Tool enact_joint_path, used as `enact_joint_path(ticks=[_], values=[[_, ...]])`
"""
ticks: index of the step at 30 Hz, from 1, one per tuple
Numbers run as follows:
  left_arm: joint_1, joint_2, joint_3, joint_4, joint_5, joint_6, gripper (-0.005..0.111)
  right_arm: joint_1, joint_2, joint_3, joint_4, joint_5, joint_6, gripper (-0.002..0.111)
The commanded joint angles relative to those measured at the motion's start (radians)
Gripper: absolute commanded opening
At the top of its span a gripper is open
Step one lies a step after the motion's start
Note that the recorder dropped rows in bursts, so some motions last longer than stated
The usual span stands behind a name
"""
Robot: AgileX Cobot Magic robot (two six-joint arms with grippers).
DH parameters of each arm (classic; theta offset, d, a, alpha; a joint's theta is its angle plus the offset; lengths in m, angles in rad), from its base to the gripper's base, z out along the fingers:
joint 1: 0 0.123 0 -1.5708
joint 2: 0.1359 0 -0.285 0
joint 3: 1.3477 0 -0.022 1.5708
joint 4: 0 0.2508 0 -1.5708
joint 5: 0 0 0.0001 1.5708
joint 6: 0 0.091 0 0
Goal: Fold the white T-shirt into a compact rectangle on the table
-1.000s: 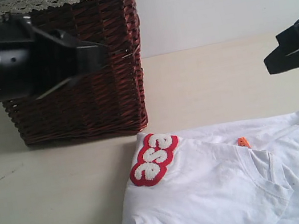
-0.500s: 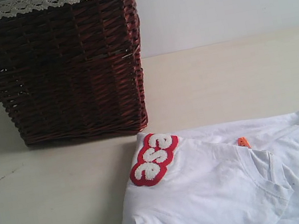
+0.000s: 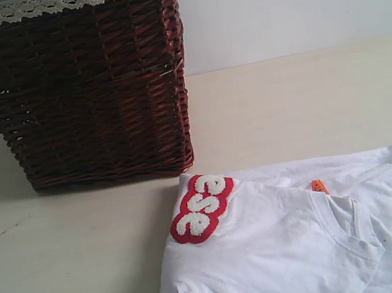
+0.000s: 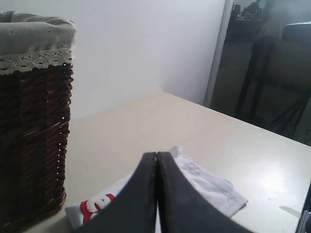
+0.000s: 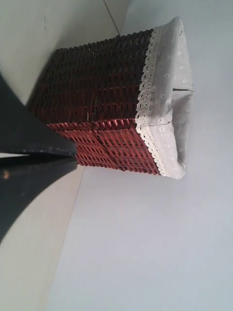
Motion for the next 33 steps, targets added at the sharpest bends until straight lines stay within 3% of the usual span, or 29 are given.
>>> enact_joint_path(ticks=[1, 22, 27, 33], values=[[0.003, -0.005, 0.003, -0.006, 0.005, 0.004, 0.0, -0.002, -0.02, 0.004, 0.001, -0.012, -0.005, 0.0], [0.005, -0.01, 0.003, 0.007, 0.005, 0.012, 0.0, -0.002, -0.019, 0.004, 0.001, -0.012, -0.005, 0.0], [0.005, -0.038, 0.005, 0.245, 0.007, -0.089, 0.0, -0.002, -0.019, 0.004, 0.001, -0.012, -0.007, 0.0], [0.005, -0.091, 0.027, 0.697, -0.019, -0.59, 0.0, -0.002, -0.019, 0.004, 0.001, -0.012, -0.007, 0.0]])
